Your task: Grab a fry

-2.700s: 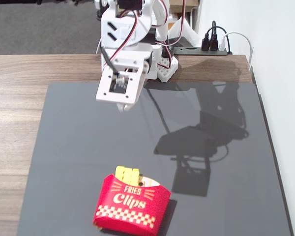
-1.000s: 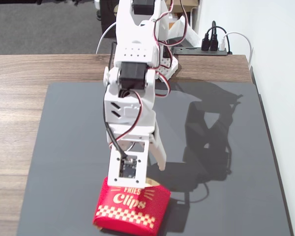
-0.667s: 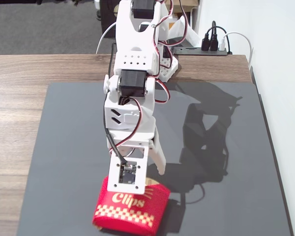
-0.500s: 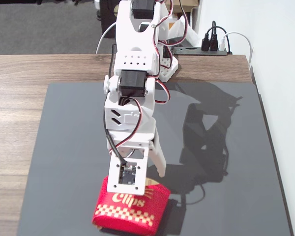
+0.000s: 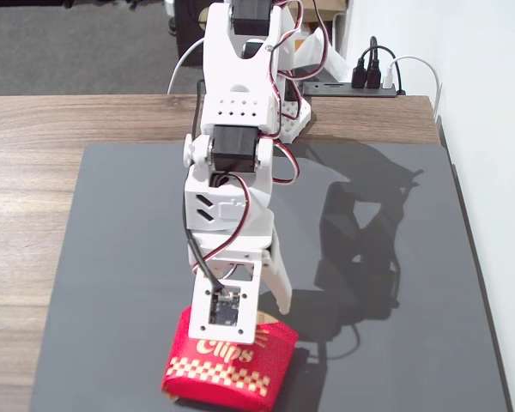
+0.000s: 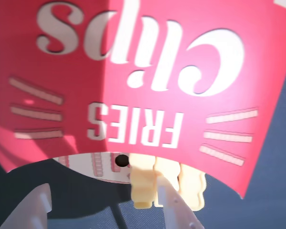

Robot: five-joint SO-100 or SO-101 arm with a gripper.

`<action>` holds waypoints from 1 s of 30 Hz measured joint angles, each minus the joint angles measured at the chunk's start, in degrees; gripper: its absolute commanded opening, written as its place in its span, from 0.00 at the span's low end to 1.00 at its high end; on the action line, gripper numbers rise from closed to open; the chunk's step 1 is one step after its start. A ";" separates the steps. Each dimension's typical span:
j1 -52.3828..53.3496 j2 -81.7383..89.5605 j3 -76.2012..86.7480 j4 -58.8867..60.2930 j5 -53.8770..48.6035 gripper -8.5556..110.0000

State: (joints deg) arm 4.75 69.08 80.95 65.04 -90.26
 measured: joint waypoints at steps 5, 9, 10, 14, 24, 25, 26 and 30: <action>-1.49 -0.26 1.14 -0.09 0.79 0.32; -1.23 -0.26 2.29 -0.26 0.97 0.31; -1.23 -0.26 2.37 -0.26 0.97 0.31; -1.23 -0.26 2.37 -0.26 0.97 0.31; -0.97 0.09 2.37 -0.26 0.97 0.26; -0.79 0.09 2.37 -0.26 0.97 0.25; -0.70 0.09 2.37 -0.26 0.97 0.24; -0.53 0.09 2.37 -0.26 0.97 0.20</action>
State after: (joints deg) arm 4.22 69.17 83.32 64.78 -89.30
